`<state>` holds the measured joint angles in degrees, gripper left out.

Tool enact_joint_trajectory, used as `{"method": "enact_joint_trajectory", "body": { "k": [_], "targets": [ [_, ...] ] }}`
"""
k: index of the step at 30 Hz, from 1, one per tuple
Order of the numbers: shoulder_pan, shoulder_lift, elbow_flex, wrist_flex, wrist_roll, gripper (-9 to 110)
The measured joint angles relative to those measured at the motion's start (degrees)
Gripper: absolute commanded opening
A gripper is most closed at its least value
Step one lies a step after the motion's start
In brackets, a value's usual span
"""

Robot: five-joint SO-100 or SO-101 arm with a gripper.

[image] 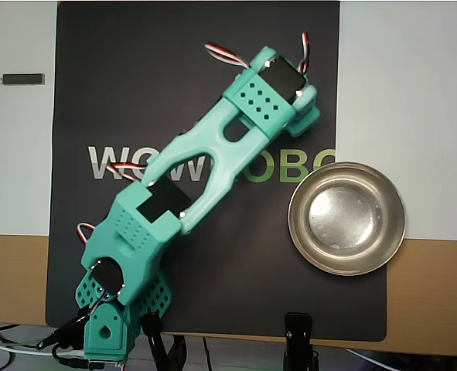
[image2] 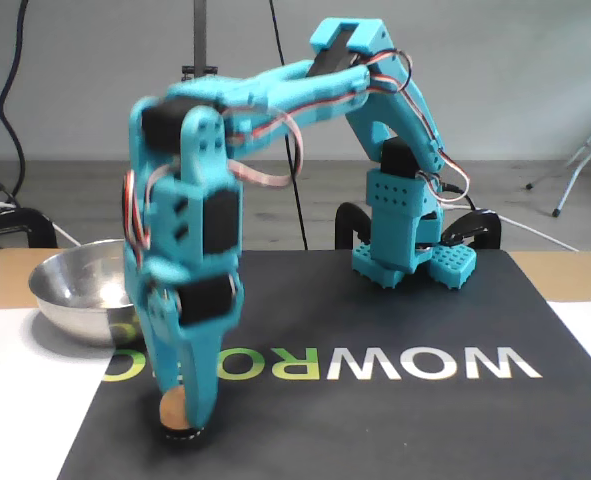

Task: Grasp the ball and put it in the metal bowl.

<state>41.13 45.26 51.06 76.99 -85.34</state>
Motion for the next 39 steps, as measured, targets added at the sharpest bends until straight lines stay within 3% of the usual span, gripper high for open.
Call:
{"method": "enact_joint_trajectory", "body": {
  "k": [21,25,39],
  "targets": [
    [0.0,-0.7,-0.1,0.0,0.0,49],
    [0.0,-0.7,-0.1,0.0,0.0,40],
    [0.0,-0.7,-0.1,0.0,0.0,33]
  ]
}}
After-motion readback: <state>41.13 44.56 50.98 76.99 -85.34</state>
